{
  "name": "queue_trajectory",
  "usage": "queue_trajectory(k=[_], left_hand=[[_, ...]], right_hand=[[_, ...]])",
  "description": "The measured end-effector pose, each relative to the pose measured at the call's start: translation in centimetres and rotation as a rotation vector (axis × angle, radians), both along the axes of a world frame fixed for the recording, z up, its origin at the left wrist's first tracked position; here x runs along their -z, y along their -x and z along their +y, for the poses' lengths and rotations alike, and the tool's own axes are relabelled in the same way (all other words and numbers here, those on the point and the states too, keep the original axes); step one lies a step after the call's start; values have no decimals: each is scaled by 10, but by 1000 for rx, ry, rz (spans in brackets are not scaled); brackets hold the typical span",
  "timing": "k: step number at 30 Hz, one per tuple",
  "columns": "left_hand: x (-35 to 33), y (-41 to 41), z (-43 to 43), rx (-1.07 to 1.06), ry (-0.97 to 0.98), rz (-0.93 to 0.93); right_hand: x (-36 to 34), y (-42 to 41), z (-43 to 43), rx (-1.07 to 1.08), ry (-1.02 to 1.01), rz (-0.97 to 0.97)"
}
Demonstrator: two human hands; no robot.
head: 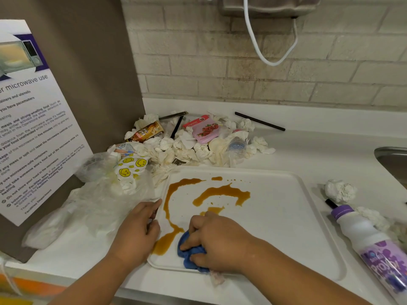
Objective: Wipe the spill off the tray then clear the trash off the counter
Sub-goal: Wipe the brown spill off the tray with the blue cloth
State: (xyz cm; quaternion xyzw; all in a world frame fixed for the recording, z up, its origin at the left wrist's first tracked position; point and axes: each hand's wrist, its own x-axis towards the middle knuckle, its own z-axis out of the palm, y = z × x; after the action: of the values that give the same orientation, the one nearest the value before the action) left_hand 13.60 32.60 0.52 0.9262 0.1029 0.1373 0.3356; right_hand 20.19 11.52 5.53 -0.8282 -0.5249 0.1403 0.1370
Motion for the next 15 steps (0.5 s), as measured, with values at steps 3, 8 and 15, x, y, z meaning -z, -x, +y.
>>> queue_trajectory(k=[3,8,15], left_hand=[[2,0,1,-6,10,-10],[0,0,-1,-17,8,-4],[2,0,0,-12,7,1]], right_hand=[[1,1,-9,-8,-26,76],[3,-28,-55,234,-88,209],[16,-36,-81,392,-169,-12]])
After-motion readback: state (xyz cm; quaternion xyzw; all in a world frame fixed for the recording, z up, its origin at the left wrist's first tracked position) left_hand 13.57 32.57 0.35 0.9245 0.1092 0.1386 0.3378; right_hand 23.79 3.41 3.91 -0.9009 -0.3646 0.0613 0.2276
